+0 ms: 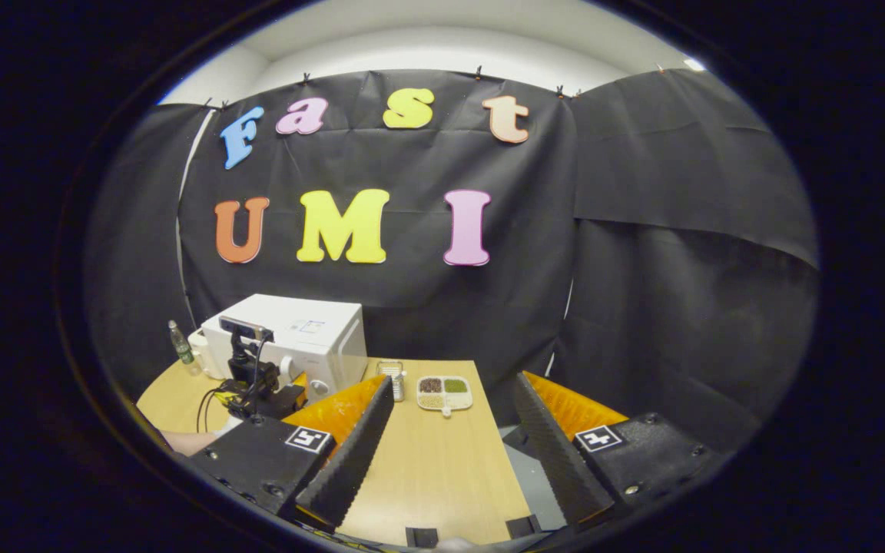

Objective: Open the microwave oven with the left hand, put the food in, and close the microwave oven.

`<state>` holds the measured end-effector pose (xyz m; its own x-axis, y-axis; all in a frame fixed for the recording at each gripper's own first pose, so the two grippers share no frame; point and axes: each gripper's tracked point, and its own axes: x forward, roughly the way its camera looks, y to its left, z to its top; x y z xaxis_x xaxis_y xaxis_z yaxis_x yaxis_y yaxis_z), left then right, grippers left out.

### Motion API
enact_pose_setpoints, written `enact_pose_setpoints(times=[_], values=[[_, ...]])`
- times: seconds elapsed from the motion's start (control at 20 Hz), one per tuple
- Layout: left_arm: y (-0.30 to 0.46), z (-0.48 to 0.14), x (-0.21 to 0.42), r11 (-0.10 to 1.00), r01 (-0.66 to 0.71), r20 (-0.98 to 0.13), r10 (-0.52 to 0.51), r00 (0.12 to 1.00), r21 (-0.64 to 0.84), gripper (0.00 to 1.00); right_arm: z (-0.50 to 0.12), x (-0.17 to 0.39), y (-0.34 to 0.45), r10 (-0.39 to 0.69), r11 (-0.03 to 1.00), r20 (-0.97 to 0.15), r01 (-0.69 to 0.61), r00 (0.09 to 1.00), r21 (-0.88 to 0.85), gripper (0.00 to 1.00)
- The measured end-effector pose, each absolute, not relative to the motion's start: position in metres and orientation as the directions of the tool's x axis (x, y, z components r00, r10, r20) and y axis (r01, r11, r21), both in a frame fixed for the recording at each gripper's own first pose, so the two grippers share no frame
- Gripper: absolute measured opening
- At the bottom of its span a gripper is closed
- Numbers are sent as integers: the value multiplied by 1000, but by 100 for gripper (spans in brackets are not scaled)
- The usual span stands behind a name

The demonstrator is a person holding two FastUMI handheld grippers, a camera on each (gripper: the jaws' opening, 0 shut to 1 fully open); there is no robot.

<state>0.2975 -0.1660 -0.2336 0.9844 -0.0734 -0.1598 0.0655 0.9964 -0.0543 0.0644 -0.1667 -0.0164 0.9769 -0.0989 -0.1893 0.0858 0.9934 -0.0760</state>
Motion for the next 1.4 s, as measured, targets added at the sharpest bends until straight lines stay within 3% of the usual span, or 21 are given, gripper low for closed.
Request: enact_pose_setpoints(times=[0.05, 0.2, 0.25, 0.3, 0.35, 0.4, 0.55, 0.6, 0.65, 0.7, 0.75, 0.8, 1.05, 1.1, 1.2, 1.25, 1.3, 1.35, 1.4], values=[[-167, -235, 299, 996, 68, -167, -76, 983, -56, 82, -17, 67, -167, -97, 994, -190, 83, 977, -77, 100], [-163, -243, 299, 997, 56, -189, -66, 980, -59, 34, -18, 71, -164, -84, 995, -199, 71, 976, -72, 100], [-164, -243, 302, 996, 59, -189, -69, 980, -60, 30, -17, 72, -164, -80, 995, -196, 68, 977, -69, 100], [-164, -241, 299, 996, 60, -187, -70, 980, -60, 28, -18, 73, -163, -78, 996, -196, 67, 978, -62, 92], [-162, -242, 300, 997, 57, -189, -66, 980, -54, 23, -19, 75, -163, -75, 996, -198, 66, 977, -53, 100], [-161, -242, 299, 997, 56, -185, -65, 981, -54, 19, -21, 74, -162, -70, 997, -203, 62, 977, -44, 100], [-163, -243, 298, 995, 83, -187, -93, 978, -63, 15, -25, 75, -158, -59, 998, -213, 55, 975, -24, 100], [-163, -243, 296, 995, 85, -190, -93, 977, -51, 15, -26, 75, -156, -57, 998, -216, 53, 975, -24, 92], [-162, -242, 297, 996, 87, -189, -92, 978, -37, 15, -26, 74, -155, -56, 998, -216, 51, 975, -28, 92], [-161, -242, 296, 996, 87, -194, -92, 977, -37, 15, -25, 73, -153, -58, 998, -215, 52, 975, -32, 100], [-162, -243, 296, 995, 87, -194, -94, 977, -41, 15, -24, 73, -151, -56, 998, -213, 50, 976, -33, 100], [-162, -244, 296, 995, 89, -199, -97, 975, -45, 15, -24, 71, -150, -55, 998, -211, 48, 976, -35, 92], [-161, -243, 287, 993, 112, -221, -119, 968, -42, 16, -19, 68, -135, -40, 999, -209, 33, 977, -37, 92], [-161, -241, 284, 992, 117, -221, -124, 967, -46, 16, -18, 67, -132, -36, 999, -202, 29, 979, -34, 100], [-160, -241, 278, 991, 121, -239, -131, 962, -56, 15, -19, 67, -122, -25, 999, -203, 19, 979, -30, 100], [-159, -239, 269, 991, 128, -214, -135, 967, -46, 16, -19, 66, -117, -22, 999, -200, 16, 980, -33, 92], [-156, -243, 256, 990, 139, -218, -142, 965, -33, 15, -19, 63, -114, -22, 999, -198, 14, 980, -39, 92], [-154, -238, 245, 989, 151, -189, -148, 971, -1, 15, -22, 61, -110, -19, 999, -205, 10, 979, -43, 100], [-148, -239, 234, 988, 157, -199, -150, 968, 16, 15, -26, 60, -105, -13, 999, -211, 4, 977, -43, 100]])
